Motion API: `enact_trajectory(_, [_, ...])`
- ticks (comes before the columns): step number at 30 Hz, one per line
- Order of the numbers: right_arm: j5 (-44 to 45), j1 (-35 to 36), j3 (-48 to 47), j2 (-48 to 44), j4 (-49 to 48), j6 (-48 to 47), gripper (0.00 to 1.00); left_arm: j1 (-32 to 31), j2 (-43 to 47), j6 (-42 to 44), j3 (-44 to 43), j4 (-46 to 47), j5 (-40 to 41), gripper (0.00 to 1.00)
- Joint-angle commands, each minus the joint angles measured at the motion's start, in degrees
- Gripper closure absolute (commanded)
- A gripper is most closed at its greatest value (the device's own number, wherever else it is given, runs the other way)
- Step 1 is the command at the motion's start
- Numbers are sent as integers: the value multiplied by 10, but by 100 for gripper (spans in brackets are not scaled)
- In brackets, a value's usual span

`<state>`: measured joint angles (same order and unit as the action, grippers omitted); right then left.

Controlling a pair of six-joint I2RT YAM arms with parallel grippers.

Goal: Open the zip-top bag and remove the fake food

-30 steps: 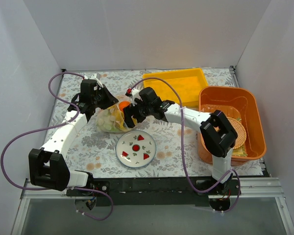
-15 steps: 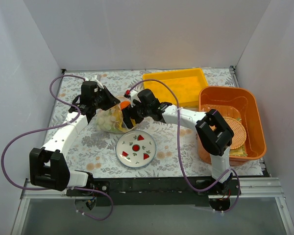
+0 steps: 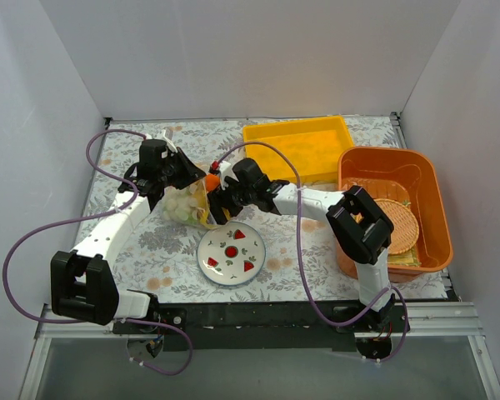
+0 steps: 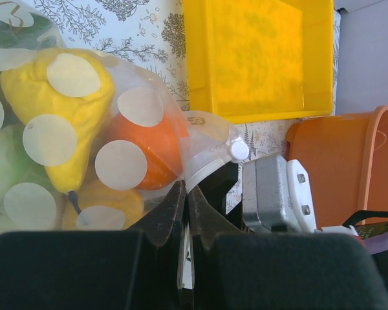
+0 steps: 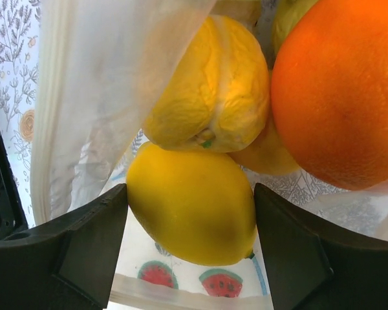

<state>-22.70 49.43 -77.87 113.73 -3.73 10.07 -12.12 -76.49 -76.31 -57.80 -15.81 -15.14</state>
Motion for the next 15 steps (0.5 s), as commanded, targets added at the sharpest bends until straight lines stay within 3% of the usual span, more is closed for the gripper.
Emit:
enact_trajectory(1, [-15,7,25,-16,-24,-9,45,-1,18,-9,-5,27,19,100])
enact_trajectory(2, [-16,8,26,-18,-24,-8,60,-1,19,-9,-5,27,24,100])
enact_trajectory(5, [-14,8,29,-26,-23,-7,70,-2,20,-8,-7,26,37,100])
enact_trajectory(15, [71,3,5,-68,34,14,79,-2,20,-2,1,13,79,100])
